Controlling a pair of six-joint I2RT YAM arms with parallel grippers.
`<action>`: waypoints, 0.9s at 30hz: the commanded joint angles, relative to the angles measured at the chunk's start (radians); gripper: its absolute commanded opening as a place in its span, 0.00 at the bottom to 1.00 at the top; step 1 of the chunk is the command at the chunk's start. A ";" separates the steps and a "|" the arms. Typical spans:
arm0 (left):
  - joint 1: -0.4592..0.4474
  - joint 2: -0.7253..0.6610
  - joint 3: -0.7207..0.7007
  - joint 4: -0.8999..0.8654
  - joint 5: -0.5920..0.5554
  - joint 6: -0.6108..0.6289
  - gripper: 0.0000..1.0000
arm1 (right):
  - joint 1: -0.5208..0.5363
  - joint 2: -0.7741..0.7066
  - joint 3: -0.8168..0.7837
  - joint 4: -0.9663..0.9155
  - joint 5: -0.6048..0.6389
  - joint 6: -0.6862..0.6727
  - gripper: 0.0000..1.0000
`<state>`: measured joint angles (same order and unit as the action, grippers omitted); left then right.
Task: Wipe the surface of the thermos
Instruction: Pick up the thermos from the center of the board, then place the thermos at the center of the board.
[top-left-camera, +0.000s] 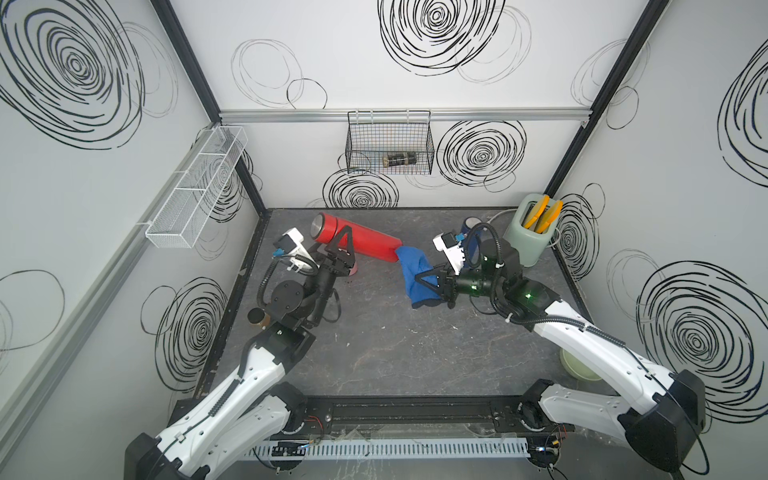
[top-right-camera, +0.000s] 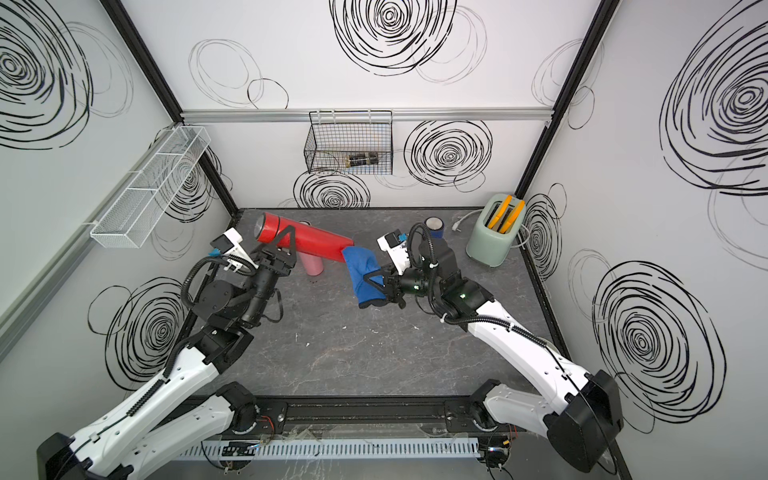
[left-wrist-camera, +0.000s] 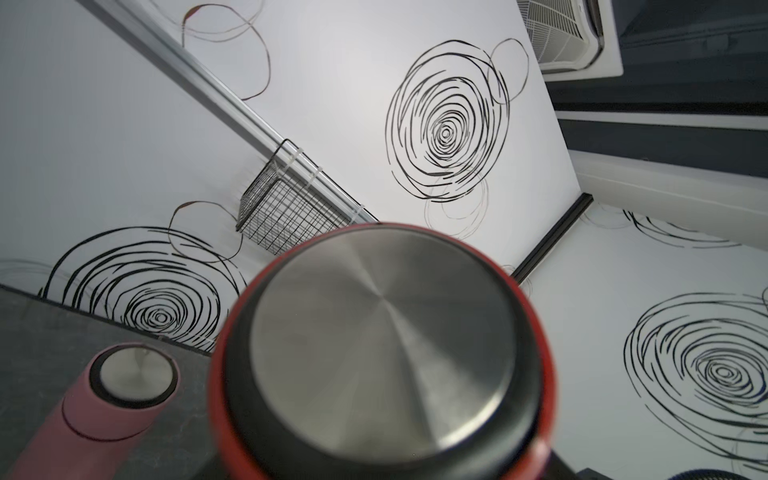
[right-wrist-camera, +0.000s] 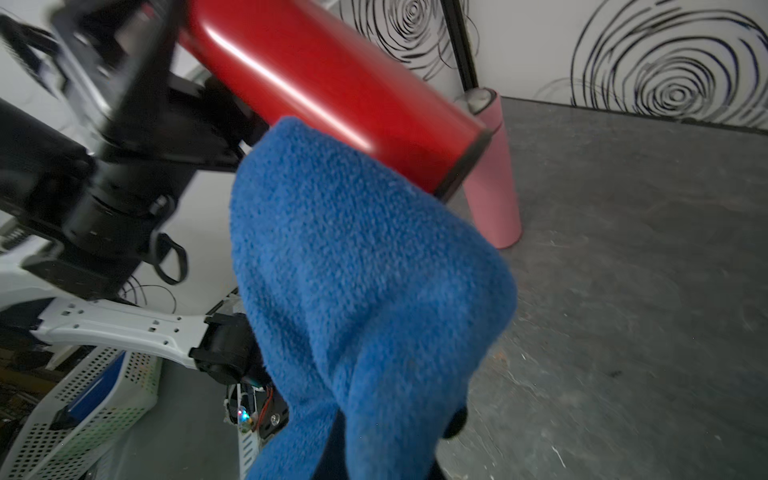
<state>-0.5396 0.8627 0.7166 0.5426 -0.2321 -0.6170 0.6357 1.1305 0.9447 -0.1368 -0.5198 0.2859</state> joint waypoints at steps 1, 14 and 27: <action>0.004 0.054 0.097 0.056 0.088 0.183 0.00 | 0.004 -0.021 -0.068 -0.136 0.128 -0.080 0.00; -0.059 0.398 0.356 -0.028 0.141 0.519 0.00 | 0.033 0.046 -0.208 -0.130 0.250 -0.111 0.22; -0.045 0.652 0.393 0.064 0.132 0.635 0.00 | 0.115 0.182 -0.223 -0.092 0.276 -0.089 0.32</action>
<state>-0.5941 1.4998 1.0626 0.4305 -0.0921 -0.0414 0.7368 1.2987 0.7284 -0.2523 -0.2573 0.1982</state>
